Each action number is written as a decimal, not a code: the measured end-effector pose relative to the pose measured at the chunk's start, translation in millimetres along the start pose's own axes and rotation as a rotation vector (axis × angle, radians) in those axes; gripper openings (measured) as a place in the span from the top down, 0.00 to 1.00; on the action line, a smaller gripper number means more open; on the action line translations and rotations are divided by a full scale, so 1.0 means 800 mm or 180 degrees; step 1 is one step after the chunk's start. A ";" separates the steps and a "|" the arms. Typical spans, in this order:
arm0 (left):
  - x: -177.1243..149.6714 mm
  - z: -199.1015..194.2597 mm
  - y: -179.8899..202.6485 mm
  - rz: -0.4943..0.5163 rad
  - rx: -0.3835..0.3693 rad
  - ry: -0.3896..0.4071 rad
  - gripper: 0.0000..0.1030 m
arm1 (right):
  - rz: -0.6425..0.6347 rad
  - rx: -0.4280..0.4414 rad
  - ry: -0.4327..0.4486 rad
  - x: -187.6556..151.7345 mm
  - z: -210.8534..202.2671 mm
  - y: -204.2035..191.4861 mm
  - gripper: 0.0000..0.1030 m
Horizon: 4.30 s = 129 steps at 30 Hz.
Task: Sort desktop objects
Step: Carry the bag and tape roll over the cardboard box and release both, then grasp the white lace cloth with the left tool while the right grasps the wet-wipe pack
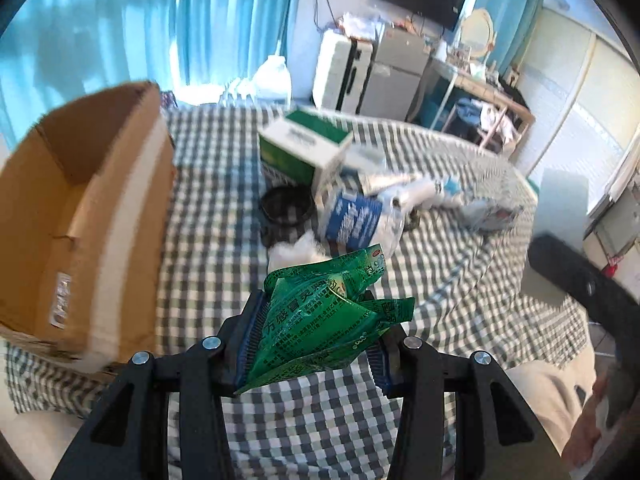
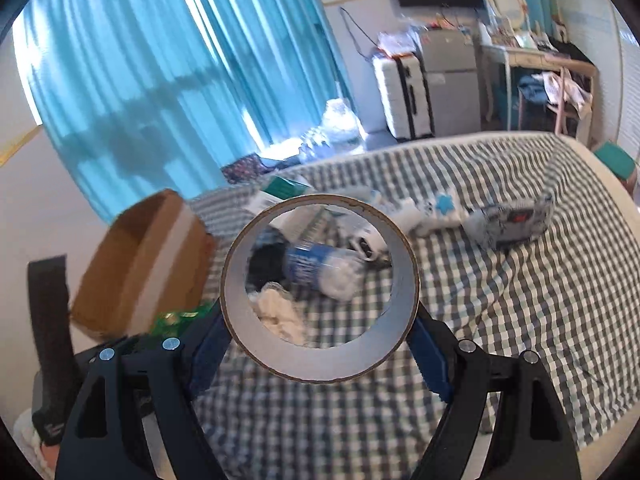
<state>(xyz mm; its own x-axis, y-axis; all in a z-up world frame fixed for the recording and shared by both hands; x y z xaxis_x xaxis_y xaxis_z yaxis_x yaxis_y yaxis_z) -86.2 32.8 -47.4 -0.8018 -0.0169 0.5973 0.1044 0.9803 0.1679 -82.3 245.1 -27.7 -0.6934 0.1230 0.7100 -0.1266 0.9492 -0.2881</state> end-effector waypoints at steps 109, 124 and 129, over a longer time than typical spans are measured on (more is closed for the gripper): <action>-0.027 0.198 0.013 -0.0088 0.0435 -0.0616 0.00 | 0.1291 -0.0974 0.0145 0.018 0.084 0.220 0.05; -0.019 0.188 0.008 0.0197 0.0240 -0.0468 0.65 | 0.1762 -0.0951 -0.0063 0.038 0.169 0.286 0.82; -0.018 0.168 -0.004 -0.0006 0.0005 -0.0546 0.82 | 0.1532 -0.0903 -0.0068 0.023 0.136 0.255 0.90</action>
<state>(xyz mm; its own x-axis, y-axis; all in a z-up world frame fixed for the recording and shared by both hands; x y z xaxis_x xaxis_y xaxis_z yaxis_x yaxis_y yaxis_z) -154.0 56.5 -162.2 -0.8907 0.0149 0.4543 0.1020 0.9805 0.1678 -197.8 409.3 -143.2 -0.6404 0.5586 0.5271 0.4016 0.8285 -0.3901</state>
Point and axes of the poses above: each gripper's, at about its wrist camera, not at the fingertips, and z roughly the way its jaws point, y to its right, x to its top, the point moved 1 cm from there along z, roughly the way its jaws point, and after that the axes turned 1 degree about -z, right-handed, at the moved point
